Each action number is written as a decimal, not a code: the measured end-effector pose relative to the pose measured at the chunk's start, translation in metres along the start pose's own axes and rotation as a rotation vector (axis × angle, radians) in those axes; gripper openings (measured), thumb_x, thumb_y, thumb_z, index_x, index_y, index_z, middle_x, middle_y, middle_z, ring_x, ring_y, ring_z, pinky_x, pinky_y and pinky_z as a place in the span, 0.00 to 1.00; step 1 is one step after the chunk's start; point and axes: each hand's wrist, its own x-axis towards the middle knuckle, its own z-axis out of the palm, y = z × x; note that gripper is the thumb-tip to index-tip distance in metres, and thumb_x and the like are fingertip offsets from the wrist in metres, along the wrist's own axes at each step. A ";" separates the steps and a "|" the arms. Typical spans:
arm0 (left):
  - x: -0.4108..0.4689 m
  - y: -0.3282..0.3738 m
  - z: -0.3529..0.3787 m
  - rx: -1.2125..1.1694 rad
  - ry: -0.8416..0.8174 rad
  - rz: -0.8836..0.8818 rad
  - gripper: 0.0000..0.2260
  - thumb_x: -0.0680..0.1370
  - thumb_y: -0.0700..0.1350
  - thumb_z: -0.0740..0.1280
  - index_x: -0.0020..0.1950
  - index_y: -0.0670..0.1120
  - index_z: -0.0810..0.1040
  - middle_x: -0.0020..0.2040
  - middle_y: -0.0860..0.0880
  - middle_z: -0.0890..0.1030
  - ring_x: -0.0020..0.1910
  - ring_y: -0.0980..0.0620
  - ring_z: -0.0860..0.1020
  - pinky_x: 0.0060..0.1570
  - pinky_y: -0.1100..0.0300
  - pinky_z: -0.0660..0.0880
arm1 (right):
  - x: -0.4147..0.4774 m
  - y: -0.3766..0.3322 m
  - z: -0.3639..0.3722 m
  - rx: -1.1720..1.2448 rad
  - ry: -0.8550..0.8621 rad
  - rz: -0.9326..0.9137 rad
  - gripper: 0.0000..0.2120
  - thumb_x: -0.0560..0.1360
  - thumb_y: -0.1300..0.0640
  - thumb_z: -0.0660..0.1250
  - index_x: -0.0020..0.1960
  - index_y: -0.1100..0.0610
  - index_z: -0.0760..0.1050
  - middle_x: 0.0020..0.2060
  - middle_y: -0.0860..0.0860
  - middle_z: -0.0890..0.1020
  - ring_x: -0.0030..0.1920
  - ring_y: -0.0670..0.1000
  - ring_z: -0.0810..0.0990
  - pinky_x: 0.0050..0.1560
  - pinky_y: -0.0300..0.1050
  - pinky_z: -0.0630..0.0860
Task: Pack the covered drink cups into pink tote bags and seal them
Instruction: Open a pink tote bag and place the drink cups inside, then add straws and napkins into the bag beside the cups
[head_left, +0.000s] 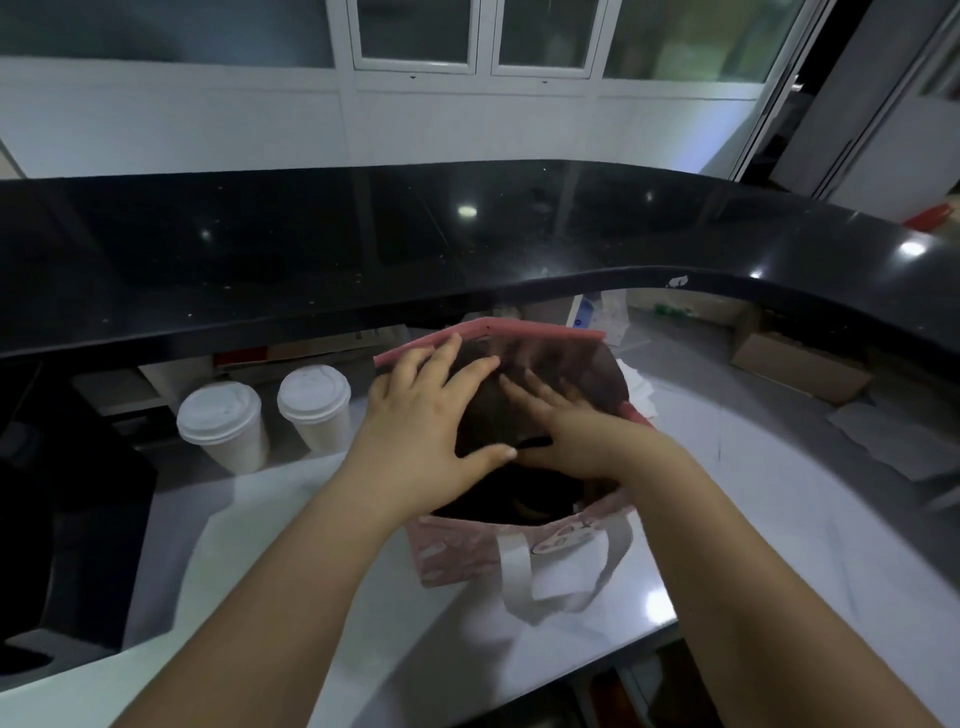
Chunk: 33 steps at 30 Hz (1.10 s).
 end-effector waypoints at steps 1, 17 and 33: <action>0.002 -0.002 -0.005 -0.006 0.024 -0.004 0.36 0.71 0.69 0.62 0.77 0.62 0.55 0.79 0.51 0.55 0.76 0.49 0.52 0.71 0.46 0.57 | -0.007 -0.005 -0.012 0.038 0.050 -0.028 0.39 0.76 0.39 0.64 0.76 0.34 0.41 0.78 0.42 0.43 0.78 0.55 0.44 0.75 0.64 0.48; 0.055 -0.068 -0.050 -0.013 0.159 -0.072 0.16 0.79 0.52 0.66 0.68 0.54 0.74 0.65 0.52 0.77 0.67 0.47 0.69 0.63 0.45 0.67 | -0.029 -0.004 -0.094 0.101 0.625 0.014 0.12 0.76 0.55 0.70 0.58 0.47 0.80 0.51 0.44 0.82 0.50 0.43 0.77 0.53 0.41 0.74; 0.080 -0.115 0.028 -0.039 0.088 -0.037 0.14 0.70 0.41 0.77 0.55 0.44 0.84 0.50 0.47 0.84 0.52 0.43 0.78 0.50 0.46 0.77 | 0.087 0.094 -0.091 0.665 0.371 -0.234 0.08 0.70 0.60 0.75 0.47 0.50 0.85 0.44 0.48 0.86 0.49 0.54 0.83 0.52 0.45 0.80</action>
